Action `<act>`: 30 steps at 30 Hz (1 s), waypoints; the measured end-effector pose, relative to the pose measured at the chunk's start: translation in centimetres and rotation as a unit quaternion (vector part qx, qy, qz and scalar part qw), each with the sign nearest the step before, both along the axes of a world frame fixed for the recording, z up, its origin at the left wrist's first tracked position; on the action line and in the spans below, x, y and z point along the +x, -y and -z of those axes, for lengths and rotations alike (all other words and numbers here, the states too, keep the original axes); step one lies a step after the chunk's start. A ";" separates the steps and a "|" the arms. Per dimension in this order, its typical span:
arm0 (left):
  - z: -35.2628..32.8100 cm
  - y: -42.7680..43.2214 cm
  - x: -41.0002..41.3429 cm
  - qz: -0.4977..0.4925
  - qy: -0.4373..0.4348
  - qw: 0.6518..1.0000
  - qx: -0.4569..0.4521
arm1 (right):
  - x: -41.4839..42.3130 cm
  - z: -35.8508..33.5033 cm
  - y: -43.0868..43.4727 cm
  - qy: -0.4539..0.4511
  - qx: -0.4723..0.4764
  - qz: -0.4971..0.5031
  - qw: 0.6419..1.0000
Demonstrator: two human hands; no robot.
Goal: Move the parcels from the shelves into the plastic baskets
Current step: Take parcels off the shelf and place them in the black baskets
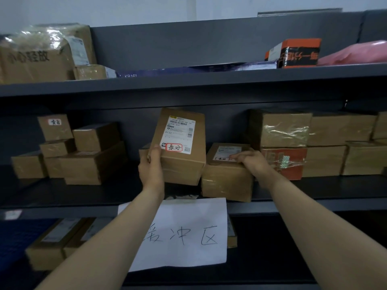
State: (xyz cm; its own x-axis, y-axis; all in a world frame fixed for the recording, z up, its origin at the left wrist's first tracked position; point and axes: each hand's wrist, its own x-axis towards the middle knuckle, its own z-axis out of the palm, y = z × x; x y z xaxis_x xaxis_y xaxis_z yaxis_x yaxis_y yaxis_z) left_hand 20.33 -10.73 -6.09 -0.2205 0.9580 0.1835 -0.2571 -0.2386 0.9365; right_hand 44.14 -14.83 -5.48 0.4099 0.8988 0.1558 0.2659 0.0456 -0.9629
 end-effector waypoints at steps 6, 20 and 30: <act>1.1 0.9 1.0 0.039 0.038 0.998 -0.031 | 0.6 1.3 1.0 -0.228 -0.091 0.038 0.969; 1.6 5.7 -2.4 0.080 0.119 0.989 -0.039 | -2.4 1.4 8.8 -0.265 0.010 0.028 0.964; 3.2 15.4 5.9 0.182 0.126 0.975 0.002 | 2.2 5.4 24.1 -0.322 0.048 0.161 0.931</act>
